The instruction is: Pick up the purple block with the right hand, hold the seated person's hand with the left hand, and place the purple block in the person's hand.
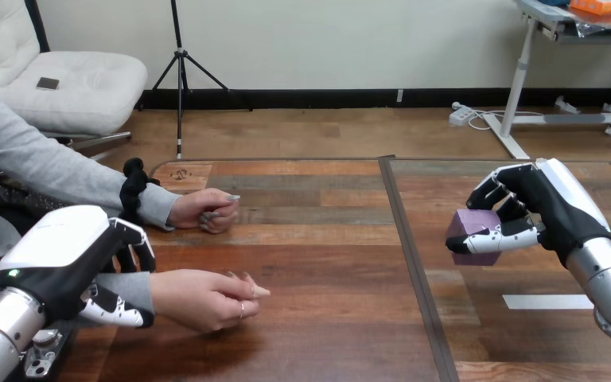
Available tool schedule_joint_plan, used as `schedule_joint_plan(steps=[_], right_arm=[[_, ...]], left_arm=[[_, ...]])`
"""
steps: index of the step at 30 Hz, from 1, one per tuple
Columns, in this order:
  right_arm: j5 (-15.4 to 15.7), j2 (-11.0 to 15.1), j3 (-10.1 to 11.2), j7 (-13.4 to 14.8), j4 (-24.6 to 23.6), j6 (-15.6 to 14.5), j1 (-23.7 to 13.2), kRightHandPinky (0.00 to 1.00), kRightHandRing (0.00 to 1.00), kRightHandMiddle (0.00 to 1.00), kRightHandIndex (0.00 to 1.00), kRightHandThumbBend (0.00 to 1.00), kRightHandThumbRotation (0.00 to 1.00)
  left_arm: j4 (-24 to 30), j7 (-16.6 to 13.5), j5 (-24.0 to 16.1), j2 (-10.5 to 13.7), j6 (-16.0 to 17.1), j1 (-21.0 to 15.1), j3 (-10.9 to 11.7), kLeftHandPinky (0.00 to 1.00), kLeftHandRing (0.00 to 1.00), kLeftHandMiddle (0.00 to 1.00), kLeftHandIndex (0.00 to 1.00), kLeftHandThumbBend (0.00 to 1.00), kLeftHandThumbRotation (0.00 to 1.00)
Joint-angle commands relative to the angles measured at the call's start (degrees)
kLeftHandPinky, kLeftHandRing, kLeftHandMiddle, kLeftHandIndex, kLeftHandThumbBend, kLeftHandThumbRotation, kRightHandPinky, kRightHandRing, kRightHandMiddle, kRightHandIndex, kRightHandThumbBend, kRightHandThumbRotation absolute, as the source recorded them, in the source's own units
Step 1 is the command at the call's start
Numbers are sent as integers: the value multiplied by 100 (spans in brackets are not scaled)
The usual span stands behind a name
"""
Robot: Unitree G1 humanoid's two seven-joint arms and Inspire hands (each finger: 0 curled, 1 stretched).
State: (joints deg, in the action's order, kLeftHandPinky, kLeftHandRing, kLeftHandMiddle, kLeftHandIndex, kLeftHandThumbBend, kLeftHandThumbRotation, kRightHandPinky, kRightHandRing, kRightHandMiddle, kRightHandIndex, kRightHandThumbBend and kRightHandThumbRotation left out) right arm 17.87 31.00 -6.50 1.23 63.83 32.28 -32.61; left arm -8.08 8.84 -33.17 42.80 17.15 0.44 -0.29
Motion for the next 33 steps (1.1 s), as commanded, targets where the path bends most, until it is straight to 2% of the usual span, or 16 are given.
schedule_joint_plan(steps=[1,16,25,33], right_arm=[[-116,16,112,-2,-340,202,-230,38,42,45,45,79,0],[-126,-78,106,-63,-646,113,-225,39,42,44,45,79,0],[-134,-195,87,-67,-924,8,-202,39,41,44,45,79,0],[-131,-326,64,-70,-1108,-21,-208,38,41,43,44,80,0]], left_arm=[[495,-211,228,-10,71,-177,311,30,36,44,48,69,0],[801,-335,505,-189,271,-210,379,29,35,41,45,68,0],[1066,-279,493,-315,122,-260,359,28,34,41,44,67,0],[1016,-385,581,-474,309,-403,304,27,32,39,43,68,0]])
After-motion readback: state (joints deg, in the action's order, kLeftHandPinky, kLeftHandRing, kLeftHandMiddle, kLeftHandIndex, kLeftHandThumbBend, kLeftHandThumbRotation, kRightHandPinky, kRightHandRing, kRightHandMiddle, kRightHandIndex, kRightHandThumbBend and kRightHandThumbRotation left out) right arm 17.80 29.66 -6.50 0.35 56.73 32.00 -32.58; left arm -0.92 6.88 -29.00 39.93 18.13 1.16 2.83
